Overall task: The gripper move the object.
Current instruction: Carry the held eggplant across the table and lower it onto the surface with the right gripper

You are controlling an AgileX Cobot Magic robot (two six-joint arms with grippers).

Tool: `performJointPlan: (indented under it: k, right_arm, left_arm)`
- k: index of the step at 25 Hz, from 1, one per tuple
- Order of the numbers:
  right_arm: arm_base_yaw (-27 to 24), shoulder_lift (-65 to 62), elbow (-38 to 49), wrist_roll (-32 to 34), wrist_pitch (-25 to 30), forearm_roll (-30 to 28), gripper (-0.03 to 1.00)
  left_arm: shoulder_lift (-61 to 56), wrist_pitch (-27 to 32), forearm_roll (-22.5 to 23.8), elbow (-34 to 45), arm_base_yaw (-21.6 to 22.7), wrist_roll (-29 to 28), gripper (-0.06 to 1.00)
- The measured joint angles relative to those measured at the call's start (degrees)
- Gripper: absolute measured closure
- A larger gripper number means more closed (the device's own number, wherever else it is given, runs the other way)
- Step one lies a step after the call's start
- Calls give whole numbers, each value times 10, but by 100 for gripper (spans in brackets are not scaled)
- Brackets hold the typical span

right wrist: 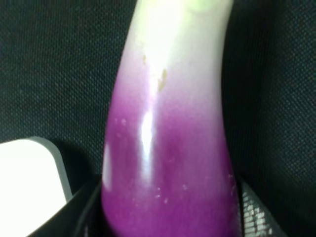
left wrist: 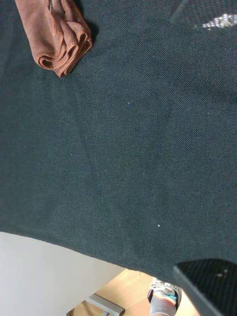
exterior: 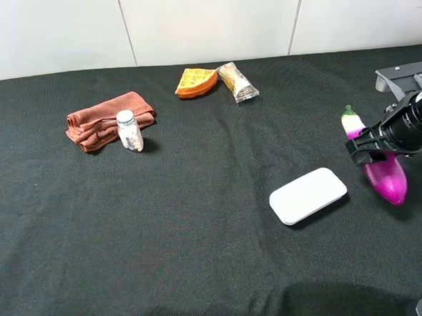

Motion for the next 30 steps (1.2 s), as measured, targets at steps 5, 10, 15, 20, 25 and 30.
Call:
performJointPlan:
  k: [5,10,15,20,25,30]
  right_arm:
    - [0,0,0,0,0,-2,58]
    - [0,24,1,0,0,-2,58]
    - [0,31,2,0,-1,-2,58]
    - [0,48,2,0,-1,-2,58]
    - [0,65,1,0,-6,-2,58]
    - [0,71,1,0,-12,-2,58]
  left_arm:
    - [0,0,0,0,0,0,-1]
    - [0,0,0,0,0,0,-1]
    - [0,0,0,0,0,0,-1]
    - [0,0,0,0,0,0,-1]
    - [0,0,0,0,0,0,-1]
    - [0,0,0,0,0,0,-1]
